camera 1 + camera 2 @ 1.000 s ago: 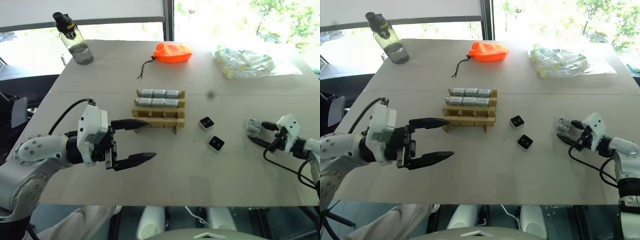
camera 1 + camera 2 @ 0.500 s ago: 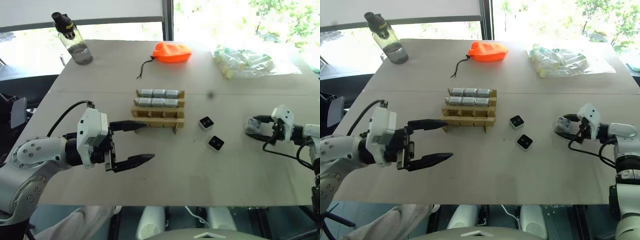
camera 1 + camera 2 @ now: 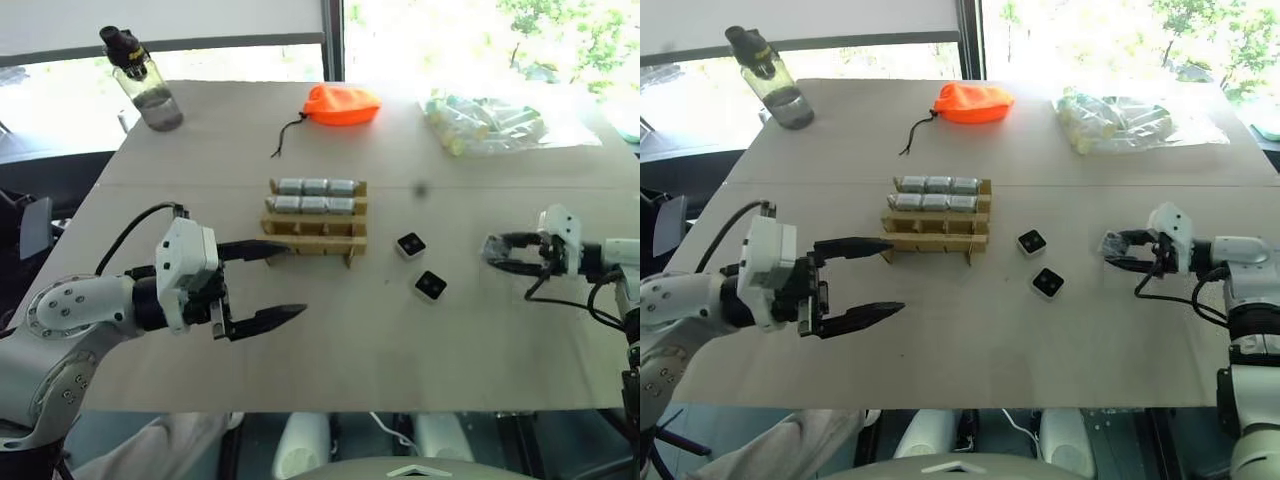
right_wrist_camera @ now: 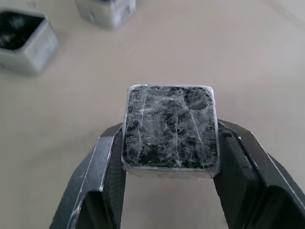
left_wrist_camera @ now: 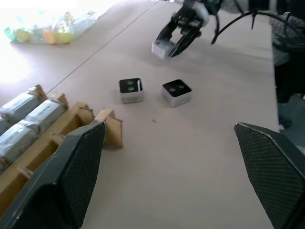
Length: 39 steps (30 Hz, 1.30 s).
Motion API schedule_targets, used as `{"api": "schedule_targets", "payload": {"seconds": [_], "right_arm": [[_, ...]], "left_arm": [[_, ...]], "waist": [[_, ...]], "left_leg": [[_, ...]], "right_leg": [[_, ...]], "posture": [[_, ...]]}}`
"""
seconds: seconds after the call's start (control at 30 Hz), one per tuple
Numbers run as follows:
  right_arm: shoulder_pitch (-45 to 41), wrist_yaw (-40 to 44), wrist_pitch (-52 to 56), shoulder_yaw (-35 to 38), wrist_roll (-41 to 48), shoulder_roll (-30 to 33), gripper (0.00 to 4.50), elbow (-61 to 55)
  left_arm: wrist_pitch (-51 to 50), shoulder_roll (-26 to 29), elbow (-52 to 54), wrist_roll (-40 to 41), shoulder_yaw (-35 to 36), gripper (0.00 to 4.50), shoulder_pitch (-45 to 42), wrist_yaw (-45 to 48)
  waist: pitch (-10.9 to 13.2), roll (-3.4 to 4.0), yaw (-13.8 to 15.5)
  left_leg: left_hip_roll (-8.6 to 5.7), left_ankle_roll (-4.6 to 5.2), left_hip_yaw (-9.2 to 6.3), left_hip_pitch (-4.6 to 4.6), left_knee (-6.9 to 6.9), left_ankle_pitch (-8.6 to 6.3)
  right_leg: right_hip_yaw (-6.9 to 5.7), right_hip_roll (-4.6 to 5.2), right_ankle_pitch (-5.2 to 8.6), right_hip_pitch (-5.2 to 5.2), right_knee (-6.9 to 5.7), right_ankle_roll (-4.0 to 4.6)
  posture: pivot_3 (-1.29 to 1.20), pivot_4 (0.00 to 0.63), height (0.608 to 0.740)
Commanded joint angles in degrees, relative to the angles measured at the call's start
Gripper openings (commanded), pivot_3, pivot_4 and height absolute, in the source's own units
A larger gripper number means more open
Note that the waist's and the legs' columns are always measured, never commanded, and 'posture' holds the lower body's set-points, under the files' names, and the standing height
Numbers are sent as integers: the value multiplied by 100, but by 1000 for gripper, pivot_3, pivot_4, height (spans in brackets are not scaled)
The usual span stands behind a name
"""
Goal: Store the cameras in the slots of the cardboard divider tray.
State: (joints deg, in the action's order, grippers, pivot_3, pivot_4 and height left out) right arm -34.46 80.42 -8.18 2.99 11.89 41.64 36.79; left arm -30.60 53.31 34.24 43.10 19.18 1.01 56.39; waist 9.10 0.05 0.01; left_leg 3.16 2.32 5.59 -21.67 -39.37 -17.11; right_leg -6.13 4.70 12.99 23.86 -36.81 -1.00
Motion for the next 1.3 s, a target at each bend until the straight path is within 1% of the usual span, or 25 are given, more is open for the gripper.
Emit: {"api": "schedule_targets", "payload": {"seconds": [0.03,0.1,0.13,0.2,0.3,0.37,0.43,0.53,0.6,0.67,0.77,0.9,1.07,1.3], "right_arm": [[25,-175,441,-155,343,-216,1956,-1679],[31,-280,480,-455,281,-417,1956,-2552],[-43,-440,204,-702,60,-638,1956,-2841],[-197,-727,-350,-1090,-394,-978,1956,-3070],[-506,-1137,-1420,-1688,-1322,-1279,1956,-2877],[-805,-1746,-1929,-2000,-2138,-1413,1956,-2602],[-1161,-2119,-2548,-2362,-2700,-1595,1956,-2284],[-1496,-2383,-3074,-2733,-3102,-1765,1956,-1933],[-1738,-2632,-3293,-2967,-3536,-1838,1956,-1705],[-1931,-2879,-3426,-3146,-3851,-1940,1956,-1520],[-2125,-3226,-3504,-3287,-4154,-2093,1956,-1382],[-2307,-3579,-3454,-3366,-4493,-2210,1956,-1291],[-2433,-3938,-3470,-3388,-4706,-2245,1956,-1118],[-2439,-4154,-3552,-3426,-4715,-2246,1956,-959]], "left_arm": [[-89,-81,-187,-41,-139,4500,-323,-249],[-285,6,-291,-189,-398,4500,-489,-329],[-367,23,-401,-223,-567,4500,-670,-308],[-476,-8,-603,-222,-805,4500,-1034,-271],[-645,-136,-946,-191,-1068,4500,-1599,-239],[-802,-191,-1201,-266,-1281,4500,-1946,-239],[-1137,-251,-1512,-262,-1547,4500,-2398,-228],[-1674,-313,-1944,-86,-1768,4500,-3031,-92],[-1754,-205,-2338,-290,-2092,4500,-3522,320],[-1605,-108,-2742,-696,-2497,4500,-3927,681],[-1431,-53,-3166,-1115,-2930,4500,-4319,1110],[-1384,17,-3384,-1455,-3371,4500,-4620,1640],[-1374,-130,-3694,-1803,-3552,4500,-4843,1845],[-1326,-305,-3930,-2106,-3511,4500,-4944,1888]], "waist": [[0,0,-7],[0,0,-16],[0,0,-17],[2,-7,-22],[7,-12,-5],[10,-17,3],[12,-21,-3],[22,-41,-21],[25,-44,-32],[25,-44,-45],[25,-45,-78],[26,-46,-82],[27,-47,-78],[27,-48,-82]], "left_leg": [[1,-3,-5,-1,0,2],[3,-7,-10,-2,2,4],[3,-7,-11,-2,4,4],[1,-7,-11,-4,3,4],[-2,-7,-11,-9,0,4],[-7,-6,-10,-12,-2,4],[-10,-6,-6,-15,-4,4],[-13,-8,9,-20,-4,6],[-12,-11,7,-24,-3,7],[-16,-12,11,-30,-2,8],[-25,-12,17,-27,-2,8],[-24,-13,16,-28,-3,8],[-23,-14,18,-31,-5,9],[-22,-14,19,-32,-4,9]], "right_leg": [[-5,-2,0,0,0,0],[-9,-3,0,0,-2,0],[-9,-2,0,0,-1,1],[-12,-1,0,0,-1,0],[-15,-1,0,3,-2,0],[-15,4,0,4,0,0],[-14,6,0,6,1,0],[-20,-1,0,11,-1,0],[-26,-5,0,14,-4,1],[-28,-6,0,19,-2,1],[-22,-3,0,19,-5,0],[-23,-4,0,21,-7,1],[-22,-3,0,25,-11,1],[-21,-2,0,27,-11,1]], "posture": [[0,150,726],[0,150,726],[0,150,726],[0,150,726],[0,150,726],[0,150,726],[0,150,726],[0,150,726],[0,150,726],[0,150,726],[0,150,726],[0,150,726],[0,150,726],[0,150,726]]}}
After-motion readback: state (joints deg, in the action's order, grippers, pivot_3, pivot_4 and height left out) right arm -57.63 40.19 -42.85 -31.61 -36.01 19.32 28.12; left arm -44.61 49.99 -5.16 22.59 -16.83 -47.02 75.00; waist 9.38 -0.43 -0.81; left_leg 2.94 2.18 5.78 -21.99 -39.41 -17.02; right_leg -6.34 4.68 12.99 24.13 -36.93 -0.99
